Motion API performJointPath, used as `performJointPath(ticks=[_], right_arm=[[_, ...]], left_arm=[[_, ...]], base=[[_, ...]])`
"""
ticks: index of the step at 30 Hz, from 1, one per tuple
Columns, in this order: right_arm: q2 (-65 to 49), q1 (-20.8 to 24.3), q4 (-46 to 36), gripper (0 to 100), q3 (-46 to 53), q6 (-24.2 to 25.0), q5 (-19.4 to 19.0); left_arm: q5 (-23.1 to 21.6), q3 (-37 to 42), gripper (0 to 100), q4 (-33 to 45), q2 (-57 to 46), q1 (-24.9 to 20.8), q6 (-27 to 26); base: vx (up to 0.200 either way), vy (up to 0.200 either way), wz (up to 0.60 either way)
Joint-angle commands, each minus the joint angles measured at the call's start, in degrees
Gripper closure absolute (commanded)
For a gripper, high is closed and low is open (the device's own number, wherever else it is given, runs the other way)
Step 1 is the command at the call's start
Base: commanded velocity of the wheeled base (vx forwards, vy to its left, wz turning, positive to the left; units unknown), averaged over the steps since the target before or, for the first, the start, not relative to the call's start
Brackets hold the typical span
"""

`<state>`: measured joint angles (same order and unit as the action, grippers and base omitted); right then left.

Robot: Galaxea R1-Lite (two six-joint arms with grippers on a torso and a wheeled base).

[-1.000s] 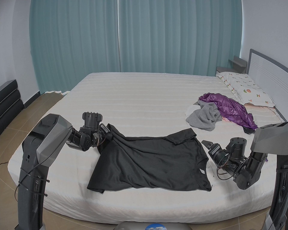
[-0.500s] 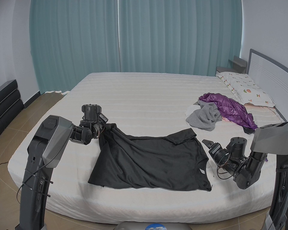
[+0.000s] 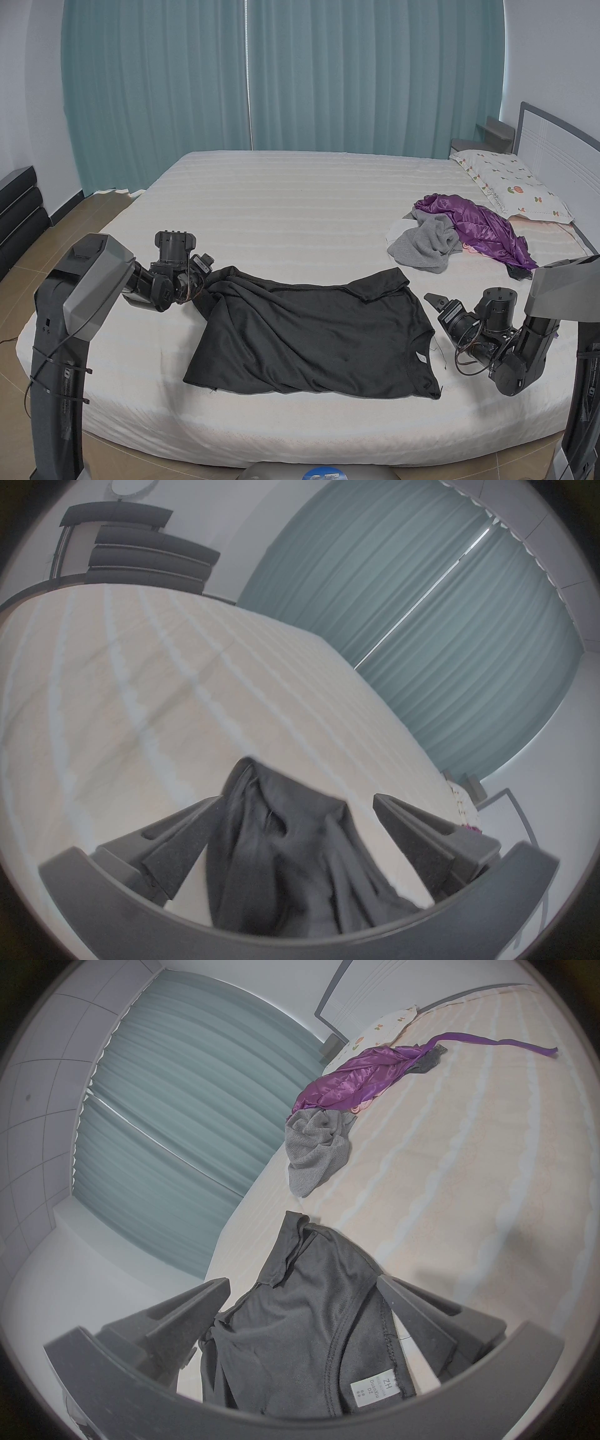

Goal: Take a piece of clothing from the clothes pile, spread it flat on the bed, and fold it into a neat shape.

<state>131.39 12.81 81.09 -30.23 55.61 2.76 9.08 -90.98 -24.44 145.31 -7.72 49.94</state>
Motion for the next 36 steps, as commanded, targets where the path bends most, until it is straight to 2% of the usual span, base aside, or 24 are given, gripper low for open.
performJointPath(ticks=[1,7,13,17,18,20,25,28,31,36], right_arm=[[-2.7,-0.3,0.1,0,2.9,-0.2,0.0],[-6.7,-0.3,0.0,0,6.8,-0.6,-0.4],[-9.5,0.1,0.6,0,13.6,-3.1,-1.7],[-8.9,0.8,1.4,0,16.5,-4.4,-1.6],[-8.1,1.2,5.2,0,19.5,-6.0,-1.7],[-7.5,1.2,8.6,0,21.4,-6.1,-1.8],[-6.6,0.6,8.8,0,22.9,-6.1,-3.0],[-6.6,0.1,8.8,0,22.9,-6.0,-4.5],[-6.7,0.2,8.8,0,22.9,-6.0,-4.5],[-6.6,0.4,8.8,0,22.9,-6.0,-4.5]], left_arm=[[-6.1,20.4,0,-2.5,-16.9,0.4,0.3],[-7.9,39.1,0,-8.7,-27.0,-1.5,4.2],[-9.8,52.6,0,-15.1,-33.0,-2.8,4.4],[-10.0,54.9,0,-15.4,-33.3,-3.4,4.4],[-9.9,56.3,0,-15.4,-33.1,-3.9,4.5],[-9.9,57.1,0,-15.4,-32.9,-4.7,5.0],[-10.1,58.5,0,-15.5,-32.5,-5.7,5.2],[-11.1,59.2,0,-15.5,-32.8,-6.3,5.3],[-12.0,60.0,0,-15.8,-32.8,-6.4,5.3],[-12.7,60.5,0,-16.9,-32.5,-6.4,6.0]], base=[[0.000,0.000,0.00],[0.000,0.000,0.00],[0.000,0.000,0.00],[0.000,0.000,0.00],[0.000,0.000,0.00],[0.000,0.000,0.00],[0.000,0.000,0.00],[-0.200,0.000,0.00],[-0.200,0.000,0.00],[0.000,0.000,0.00]])
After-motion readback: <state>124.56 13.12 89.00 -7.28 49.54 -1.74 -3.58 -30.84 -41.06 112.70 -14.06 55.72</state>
